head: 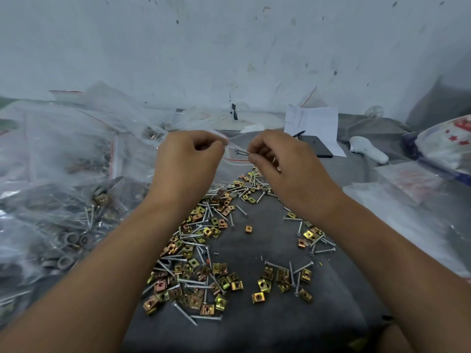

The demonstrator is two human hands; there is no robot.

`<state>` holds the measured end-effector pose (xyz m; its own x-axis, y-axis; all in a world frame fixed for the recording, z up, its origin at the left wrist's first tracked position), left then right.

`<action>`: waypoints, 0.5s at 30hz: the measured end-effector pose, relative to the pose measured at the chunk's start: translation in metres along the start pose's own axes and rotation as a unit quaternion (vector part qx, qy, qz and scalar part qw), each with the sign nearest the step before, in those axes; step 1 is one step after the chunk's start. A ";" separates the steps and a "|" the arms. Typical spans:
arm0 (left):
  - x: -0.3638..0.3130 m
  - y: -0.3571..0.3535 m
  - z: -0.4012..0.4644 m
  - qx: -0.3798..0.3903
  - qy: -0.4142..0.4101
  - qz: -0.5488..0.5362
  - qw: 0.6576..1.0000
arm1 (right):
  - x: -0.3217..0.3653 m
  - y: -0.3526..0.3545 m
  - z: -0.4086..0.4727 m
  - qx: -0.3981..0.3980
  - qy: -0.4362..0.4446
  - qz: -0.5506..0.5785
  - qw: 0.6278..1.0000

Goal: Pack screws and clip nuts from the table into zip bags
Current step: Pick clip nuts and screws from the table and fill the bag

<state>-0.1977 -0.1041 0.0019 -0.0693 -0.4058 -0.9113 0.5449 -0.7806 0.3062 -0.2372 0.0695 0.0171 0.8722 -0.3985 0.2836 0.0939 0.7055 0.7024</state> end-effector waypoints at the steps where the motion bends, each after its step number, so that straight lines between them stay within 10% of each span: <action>1: -0.001 -0.001 -0.001 0.002 -0.004 0.004 1.000 | 0.003 -0.001 0.002 0.006 0.010 -0.021 1.000; 15: -0.008 -0.008 -0.005 0.023 -0.032 0.021 0.999 | 0.008 0.004 0.008 -0.039 0.004 -0.079 0.996</action>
<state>-0.1974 -0.0921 0.0055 -0.1013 -0.4669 -0.8785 0.5103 -0.7824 0.3570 -0.2337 0.0641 0.0276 0.8480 -0.5027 0.1680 0.2664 0.6783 0.6848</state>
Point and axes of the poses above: each hand's wrist, its own z-axis towards the middle knuckle, its own y-axis out of the back of the hand, x = y × z, the point moved 9 cm from there along z, towards the middle knuckle, and after that the axes turned 12 degrees about y, right-handed, at the moved point
